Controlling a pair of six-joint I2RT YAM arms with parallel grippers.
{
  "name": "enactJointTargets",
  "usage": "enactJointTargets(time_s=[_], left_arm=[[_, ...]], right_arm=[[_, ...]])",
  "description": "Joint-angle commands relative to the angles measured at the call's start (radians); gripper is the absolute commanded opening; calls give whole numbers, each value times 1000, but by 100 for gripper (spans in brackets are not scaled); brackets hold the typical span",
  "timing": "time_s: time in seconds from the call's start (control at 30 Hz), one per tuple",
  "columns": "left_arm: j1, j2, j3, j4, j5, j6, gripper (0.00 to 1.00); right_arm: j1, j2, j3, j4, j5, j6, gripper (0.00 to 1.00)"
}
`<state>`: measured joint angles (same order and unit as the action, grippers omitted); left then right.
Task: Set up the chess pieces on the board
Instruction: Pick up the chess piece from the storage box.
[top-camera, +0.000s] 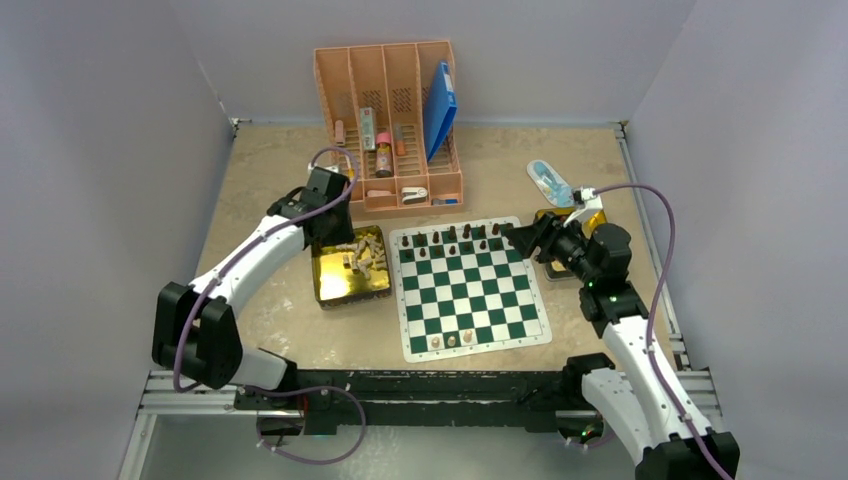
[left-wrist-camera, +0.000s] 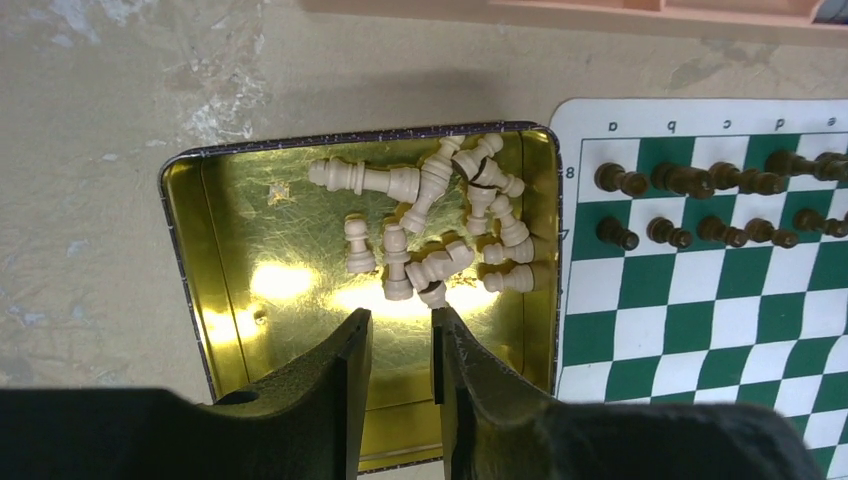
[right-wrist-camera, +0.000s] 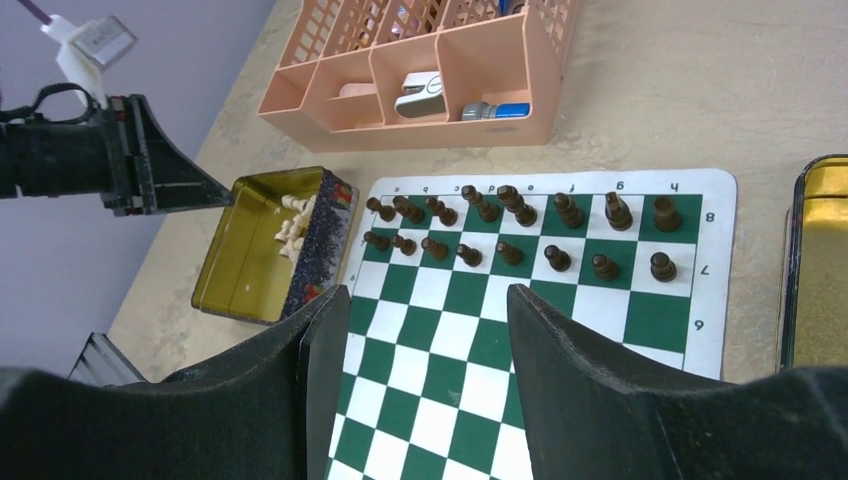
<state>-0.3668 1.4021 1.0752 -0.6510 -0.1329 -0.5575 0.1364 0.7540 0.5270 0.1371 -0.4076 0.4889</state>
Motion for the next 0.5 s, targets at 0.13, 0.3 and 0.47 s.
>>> enactJointTargets(time_s=[0.13,0.3,0.47], left_arm=[[15,102,-56,59,20,-14,26],[23,158,-58,75,11,-20,24],[29,192,-52,89,3,-25,22]], right_arm=[[-3,-32,48,1,-20,-4,61],[-3,-31,48,-1,-22,-3,61],[-3,-24,50,2,-30,-6,61]])
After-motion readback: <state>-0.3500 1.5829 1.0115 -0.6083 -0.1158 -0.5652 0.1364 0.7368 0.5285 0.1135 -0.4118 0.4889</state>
